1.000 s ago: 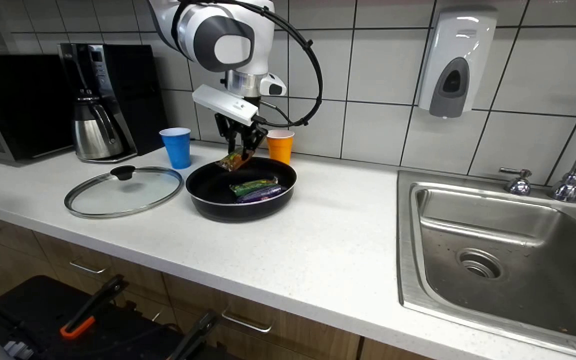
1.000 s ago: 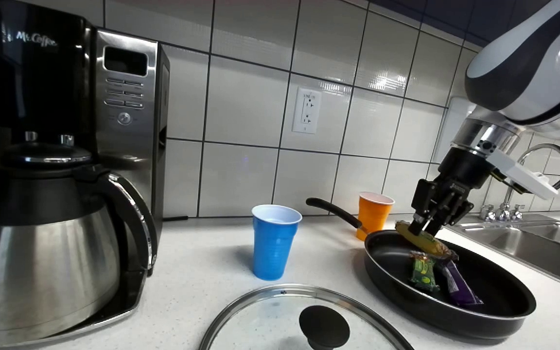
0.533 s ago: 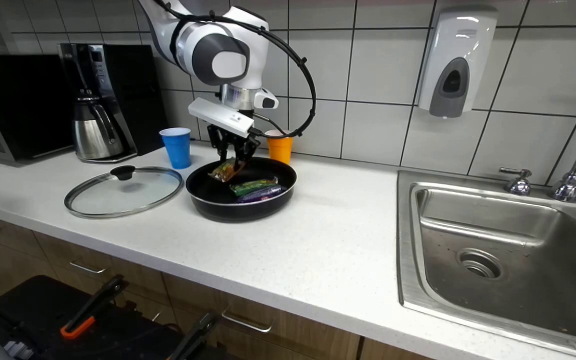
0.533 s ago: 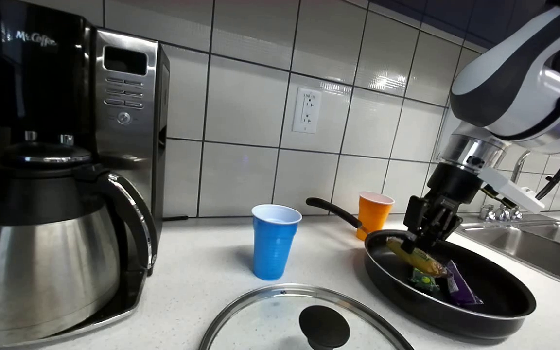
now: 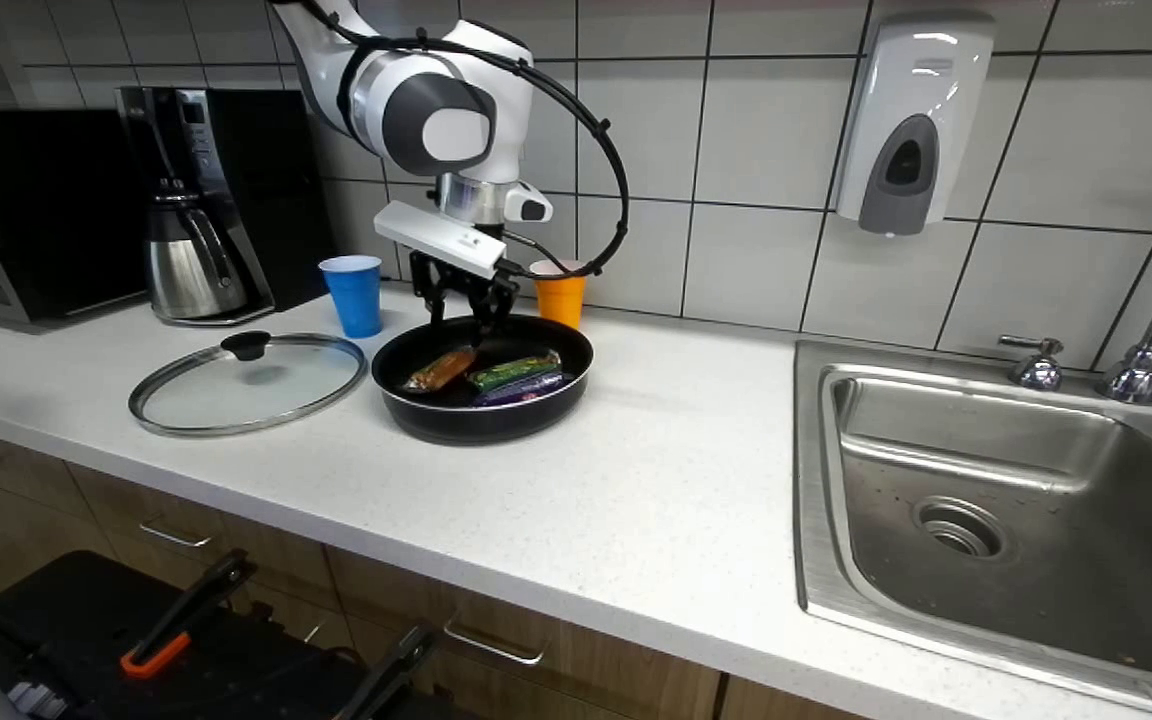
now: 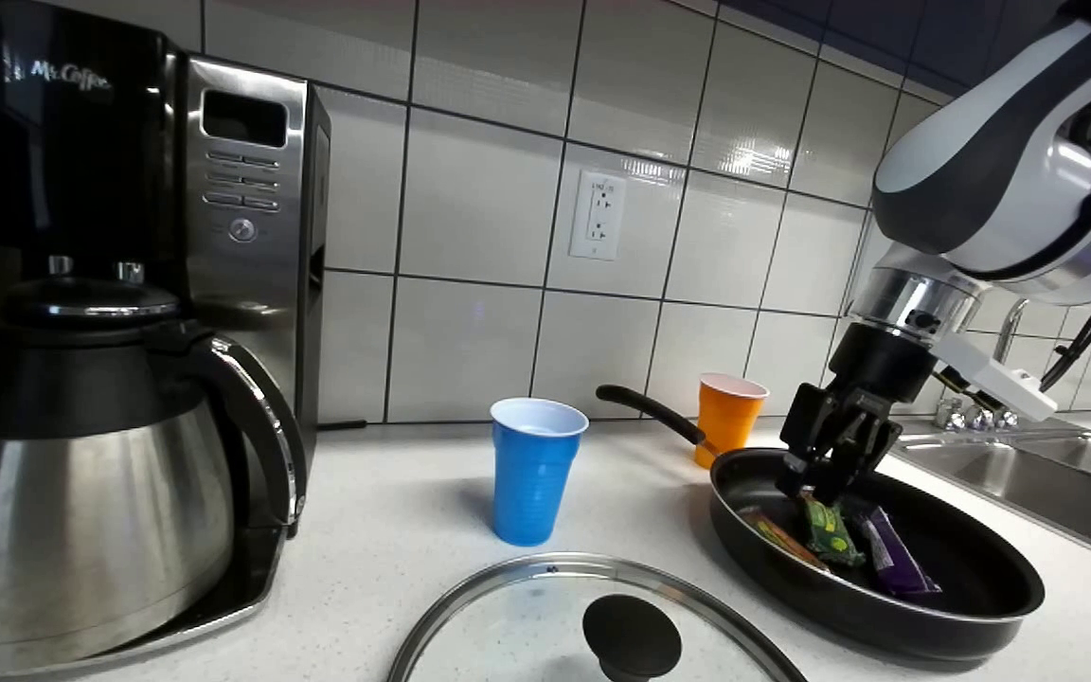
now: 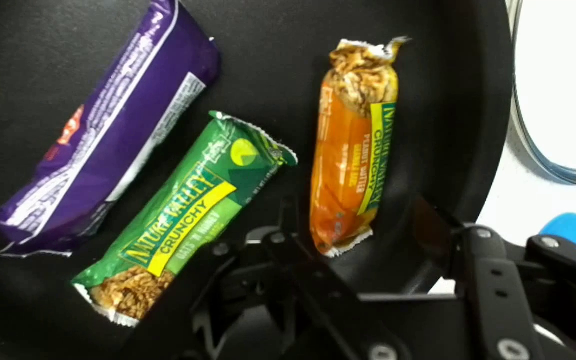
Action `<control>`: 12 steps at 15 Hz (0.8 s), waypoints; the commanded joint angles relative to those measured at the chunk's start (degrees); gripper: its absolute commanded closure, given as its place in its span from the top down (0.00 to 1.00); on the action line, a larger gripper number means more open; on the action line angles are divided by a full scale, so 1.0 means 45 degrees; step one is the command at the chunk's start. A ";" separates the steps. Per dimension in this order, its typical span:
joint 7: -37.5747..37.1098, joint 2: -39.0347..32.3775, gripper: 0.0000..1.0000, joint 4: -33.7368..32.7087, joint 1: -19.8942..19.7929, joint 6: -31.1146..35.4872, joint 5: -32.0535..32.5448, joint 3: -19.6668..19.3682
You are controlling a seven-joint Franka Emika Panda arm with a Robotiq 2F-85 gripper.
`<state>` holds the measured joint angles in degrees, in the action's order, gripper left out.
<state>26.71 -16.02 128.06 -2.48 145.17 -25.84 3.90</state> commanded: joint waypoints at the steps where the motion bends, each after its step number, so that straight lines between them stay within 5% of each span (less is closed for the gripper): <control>1: -0.0193 0.0692 0.95 0.0215 -0.0367 -0.0573 0.0376 0.0155; 5: 0.0010 0.1556 1.00 0.0694 -0.0426 -0.0605 0.0414 0.0095; 12: -0.1184 0.3481 1.00 0.2220 -0.0063 -0.1178 0.3099 -0.0503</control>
<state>24.63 -6.36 133.63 -3.32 142.18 -16.36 2.73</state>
